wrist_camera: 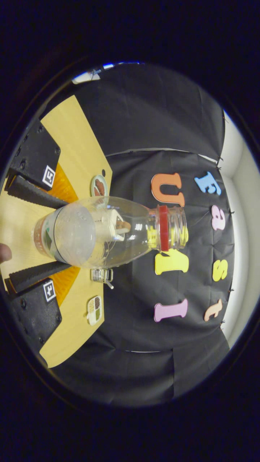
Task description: Take the bottle from table, then pour the juice into the cup, finally place the bottle on the coaster
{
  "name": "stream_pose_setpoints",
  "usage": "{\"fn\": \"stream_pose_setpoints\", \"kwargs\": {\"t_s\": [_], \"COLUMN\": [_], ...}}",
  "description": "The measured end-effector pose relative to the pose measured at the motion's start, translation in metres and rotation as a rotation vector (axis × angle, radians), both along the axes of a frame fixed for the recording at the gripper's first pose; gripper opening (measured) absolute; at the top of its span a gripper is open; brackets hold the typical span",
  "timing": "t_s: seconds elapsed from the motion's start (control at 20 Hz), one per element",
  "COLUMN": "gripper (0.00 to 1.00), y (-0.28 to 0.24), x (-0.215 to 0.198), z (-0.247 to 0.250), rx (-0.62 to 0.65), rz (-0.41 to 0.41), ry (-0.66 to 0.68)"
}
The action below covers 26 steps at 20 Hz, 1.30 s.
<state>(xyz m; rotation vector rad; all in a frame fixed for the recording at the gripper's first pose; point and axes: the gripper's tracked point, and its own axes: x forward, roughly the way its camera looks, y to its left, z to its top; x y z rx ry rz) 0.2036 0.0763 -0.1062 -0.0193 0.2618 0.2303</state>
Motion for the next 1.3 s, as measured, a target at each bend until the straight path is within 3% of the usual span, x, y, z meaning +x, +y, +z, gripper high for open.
{"fn": "stream_pose_setpoints", "kwargs": {"t_s": [0.65,1.3], "gripper": [0.8,0.82], "y": [0.048,0.054], "x": [0.092,0.118], "z": [-0.074,-0.133], "rx": [-0.041,-0.014], "rz": [0.062,0.025], "ry": [0.033,0.11]}}
